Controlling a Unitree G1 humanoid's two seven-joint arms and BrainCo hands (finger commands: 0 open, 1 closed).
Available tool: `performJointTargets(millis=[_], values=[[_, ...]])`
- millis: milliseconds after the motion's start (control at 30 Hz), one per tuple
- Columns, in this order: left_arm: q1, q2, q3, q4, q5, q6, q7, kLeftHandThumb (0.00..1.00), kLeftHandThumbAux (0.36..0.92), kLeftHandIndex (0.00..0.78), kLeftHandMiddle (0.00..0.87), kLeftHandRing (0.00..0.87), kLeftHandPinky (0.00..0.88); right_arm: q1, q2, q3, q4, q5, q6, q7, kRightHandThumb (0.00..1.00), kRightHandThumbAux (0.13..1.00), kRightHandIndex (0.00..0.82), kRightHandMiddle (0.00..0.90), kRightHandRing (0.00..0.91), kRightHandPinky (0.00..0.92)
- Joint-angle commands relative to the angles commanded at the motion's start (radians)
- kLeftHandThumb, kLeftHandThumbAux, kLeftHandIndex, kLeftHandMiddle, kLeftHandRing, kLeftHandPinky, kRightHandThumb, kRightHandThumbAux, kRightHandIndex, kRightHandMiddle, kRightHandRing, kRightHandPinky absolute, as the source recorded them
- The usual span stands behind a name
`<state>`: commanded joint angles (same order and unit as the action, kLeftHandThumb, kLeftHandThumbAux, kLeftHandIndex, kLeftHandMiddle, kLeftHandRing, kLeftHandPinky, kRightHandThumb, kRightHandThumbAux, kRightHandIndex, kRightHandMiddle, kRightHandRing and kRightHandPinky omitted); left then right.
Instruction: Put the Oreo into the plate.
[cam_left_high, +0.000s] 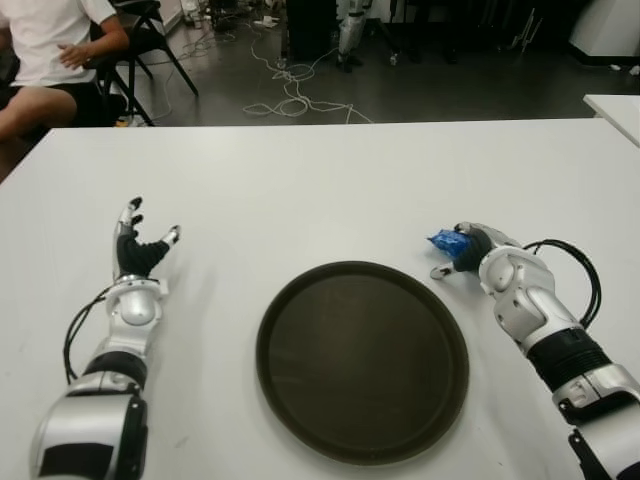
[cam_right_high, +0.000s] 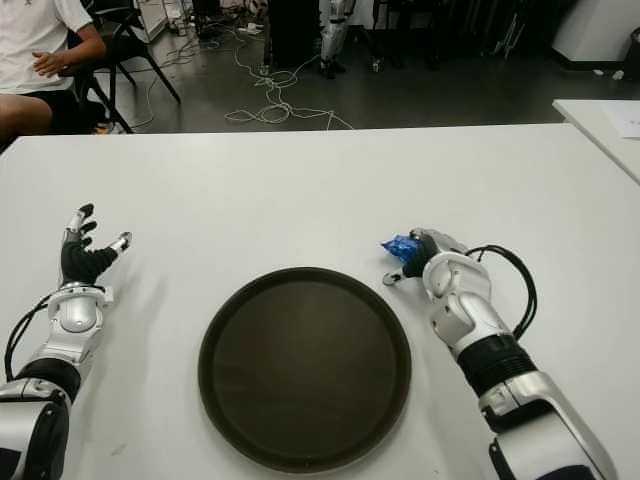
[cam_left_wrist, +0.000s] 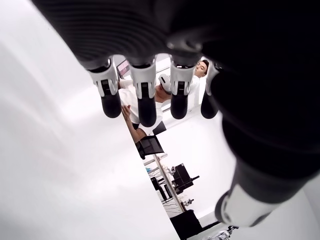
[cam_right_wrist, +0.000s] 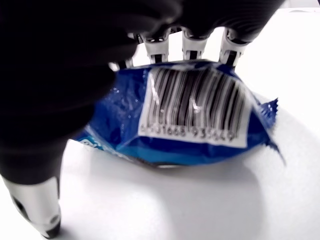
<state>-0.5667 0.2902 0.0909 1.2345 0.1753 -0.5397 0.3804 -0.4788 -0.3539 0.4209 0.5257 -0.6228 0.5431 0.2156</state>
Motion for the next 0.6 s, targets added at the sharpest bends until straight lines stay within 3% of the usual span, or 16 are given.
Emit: performJointTargets(millis=[600], values=[[-0.001,0.003,-0.004,0.002,0.006,0.011,0.003,0.0,0.765,0.064,0.093,0.08,0.076,-0.009,-0.001,0.009,0.023,-0.008,0.001,-0.017,0.0,0.739,0.067,0.102,0.059,0.0]])
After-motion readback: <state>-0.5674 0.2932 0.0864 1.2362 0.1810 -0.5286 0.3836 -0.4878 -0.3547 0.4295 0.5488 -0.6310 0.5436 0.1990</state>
